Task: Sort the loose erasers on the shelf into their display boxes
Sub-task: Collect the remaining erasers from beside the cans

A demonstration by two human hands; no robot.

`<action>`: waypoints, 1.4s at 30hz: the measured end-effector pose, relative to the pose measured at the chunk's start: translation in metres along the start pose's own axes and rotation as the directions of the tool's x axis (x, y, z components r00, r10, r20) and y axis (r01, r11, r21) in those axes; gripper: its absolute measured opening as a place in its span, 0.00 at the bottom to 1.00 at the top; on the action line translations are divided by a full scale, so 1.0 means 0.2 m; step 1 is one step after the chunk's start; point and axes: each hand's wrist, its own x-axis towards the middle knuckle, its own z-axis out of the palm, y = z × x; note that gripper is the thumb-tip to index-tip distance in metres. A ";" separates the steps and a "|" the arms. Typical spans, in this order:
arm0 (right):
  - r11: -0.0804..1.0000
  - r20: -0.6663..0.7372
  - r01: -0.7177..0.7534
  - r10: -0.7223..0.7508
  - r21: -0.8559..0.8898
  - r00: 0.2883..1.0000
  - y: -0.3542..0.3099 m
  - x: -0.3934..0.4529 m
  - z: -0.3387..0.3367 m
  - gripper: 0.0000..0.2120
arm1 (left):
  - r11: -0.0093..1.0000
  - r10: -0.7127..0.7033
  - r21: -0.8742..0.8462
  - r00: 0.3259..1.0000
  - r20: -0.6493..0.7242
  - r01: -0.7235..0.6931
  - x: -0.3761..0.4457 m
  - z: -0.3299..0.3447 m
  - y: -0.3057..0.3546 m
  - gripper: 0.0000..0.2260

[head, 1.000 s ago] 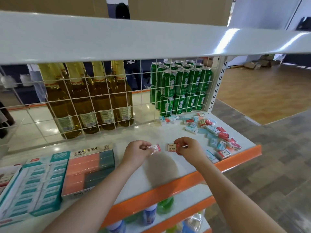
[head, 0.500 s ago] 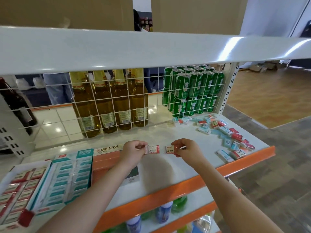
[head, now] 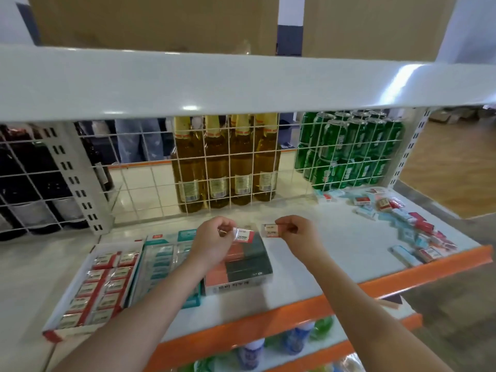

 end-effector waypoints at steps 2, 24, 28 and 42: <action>1.000 0.020 0.007 -0.006 -0.013 1.000 -0.06 0.00 0.09 0.12 | 0.999 0.005 0.034 0.999 -0.040 -0.004 -0.02 -0.09 -0.04 0.07; 0.984 0.274 0.166 -0.142 -0.067 0.951 -0.50 -0.11 1.00 0.09 | 0.939 -0.172 0.221 0.915 -0.365 0.265 -0.12 -0.84 -0.63 0.09; 0.980 0.277 0.174 -0.141 -0.098 0.950 -0.53 -0.10 1.10 0.08 | 0.924 -0.192 0.251 0.919 -0.344 0.288 -0.09 -0.86 -0.67 0.10; 0.945 0.388 0.236 -0.135 -0.228 0.912 -0.59 -0.08 1.18 0.07 | 0.880 -0.236 0.359 0.943 -0.235 0.310 -0.03 -0.90 -0.74 0.11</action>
